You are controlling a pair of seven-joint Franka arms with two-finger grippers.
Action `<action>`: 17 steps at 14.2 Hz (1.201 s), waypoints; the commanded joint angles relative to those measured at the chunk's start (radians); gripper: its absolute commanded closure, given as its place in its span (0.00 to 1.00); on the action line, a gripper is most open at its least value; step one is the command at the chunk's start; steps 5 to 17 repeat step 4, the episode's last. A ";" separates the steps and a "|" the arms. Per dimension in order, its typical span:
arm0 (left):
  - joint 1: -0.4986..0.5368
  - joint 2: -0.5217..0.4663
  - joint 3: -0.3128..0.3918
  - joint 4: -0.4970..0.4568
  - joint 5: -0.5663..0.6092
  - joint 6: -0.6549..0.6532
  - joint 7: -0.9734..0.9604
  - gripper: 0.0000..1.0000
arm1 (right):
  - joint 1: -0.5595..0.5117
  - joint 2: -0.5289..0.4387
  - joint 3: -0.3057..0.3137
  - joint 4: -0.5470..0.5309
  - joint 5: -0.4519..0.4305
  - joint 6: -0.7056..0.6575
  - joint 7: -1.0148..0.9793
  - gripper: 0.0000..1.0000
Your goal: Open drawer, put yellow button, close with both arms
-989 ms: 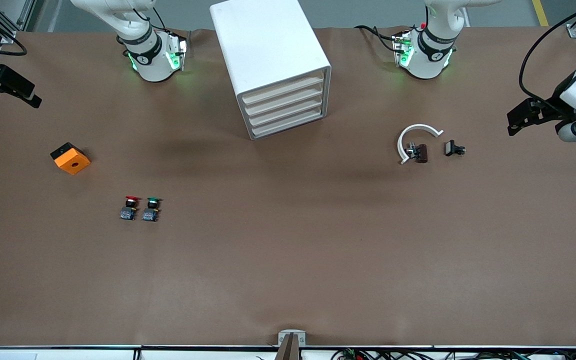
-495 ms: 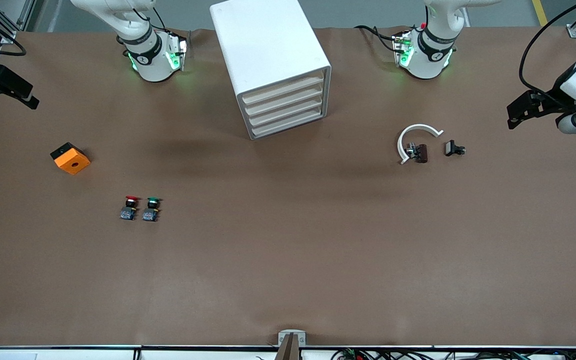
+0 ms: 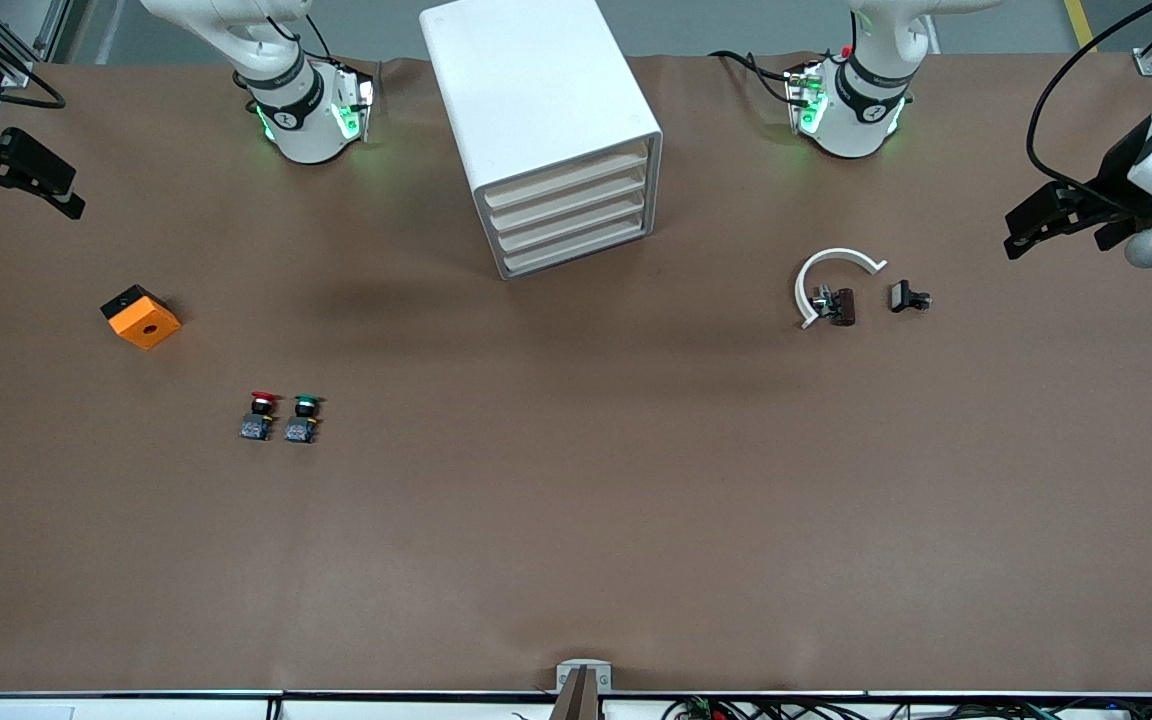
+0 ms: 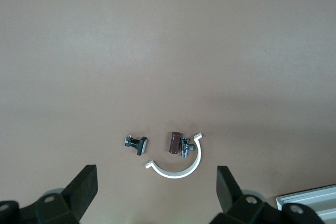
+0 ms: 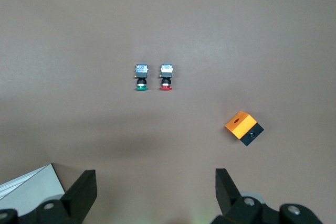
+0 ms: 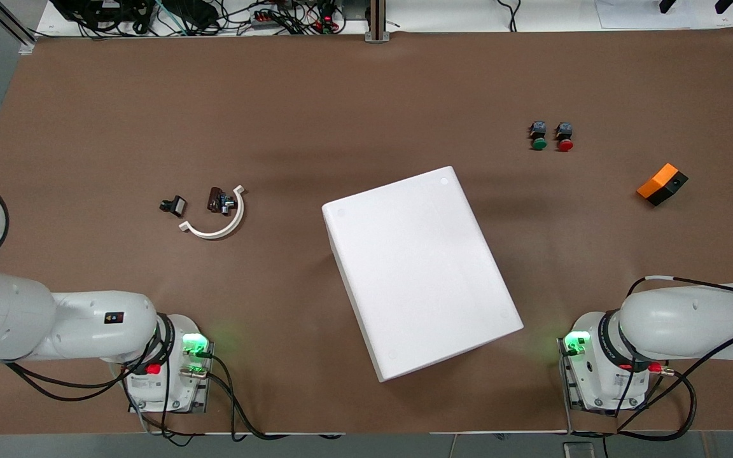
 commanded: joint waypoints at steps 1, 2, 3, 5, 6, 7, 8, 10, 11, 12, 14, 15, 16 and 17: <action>-0.009 0.005 0.012 0.035 0.001 -0.019 -0.006 0.00 | 0.005 -0.019 -0.003 -0.014 -0.013 0.011 -0.019 0.00; -0.009 0.006 0.013 0.036 0.001 -0.019 -0.007 0.00 | 0.003 -0.019 -0.003 -0.012 -0.013 0.011 -0.019 0.00; -0.009 0.006 0.013 0.038 0.002 -0.019 -0.010 0.00 | 0.005 -0.019 -0.003 -0.014 -0.013 0.011 -0.019 0.00; -0.010 0.006 0.013 0.038 0.001 -0.019 -0.016 0.00 | 0.003 -0.019 -0.004 -0.012 -0.013 0.011 -0.019 0.00; -0.010 0.006 0.013 0.038 0.001 -0.019 -0.016 0.00 | 0.003 -0.019 -0.004 -0.012 -0.013 0.011 -0.019 0.00; -0.010 0.006 0.013 0.038 0.001 -0.019 -0.016 0.00 | 0.003 -0.019 -0.004 -0.012 -0.013 0.011 -0.019 0.00; -0.010 0.006 0.013 0.038 0.001 -0.019 -0.016 0.00 | 0.003 -0.019 -0.004 -0.012 -0.013 0.011 -0.019 0.00; -0.010 0.006 0.013 0.038 0.001 -0.019 -0.016 0.00 | 0.003 -0.019 -0.004 -0.012 -0.013 0.011 -0.019 0.00; -0.010 0.006 0.013 0.038 0.001 -0.019 -0.016 0.00 | 0.003 -0.019 -0.004 -0.012 -0.013 0.011 -0.019 0.00; -0.010 0.006 0.013 0.038 0.001 -0.019 -0.016 0.00 | 0.003 -0.019 -0.004 -0.012 -0.013 0.011 -0.019 0.00; -0.010 0.006 0.013 0.038 0.001 -0.019 -0.016 0.00 | 0.003 -0.019 -0.004 -0.012 -0.013 0.011 -0.019 0.00; -0.010 0.006 0.013 0.038 0.001 -0.019 -0.016 0.00 | 0.003 -0.019 -0.004 -0.012 -0.013 0.011 -0.019 0.00; -0.010 0.006 0.013 0.038 0.001 -0.019 -0.016 0.00 | 0.003 -0.019 -0.004 -0.012 -0.013 0.011 -0.019 0.00; -0.010 0.006 0.013 0.038 0.001 -0.019 -0.016 0.00 | 0.003 -0.019 -0.004 -0.012 -0.013 0.011 -0.019 0.00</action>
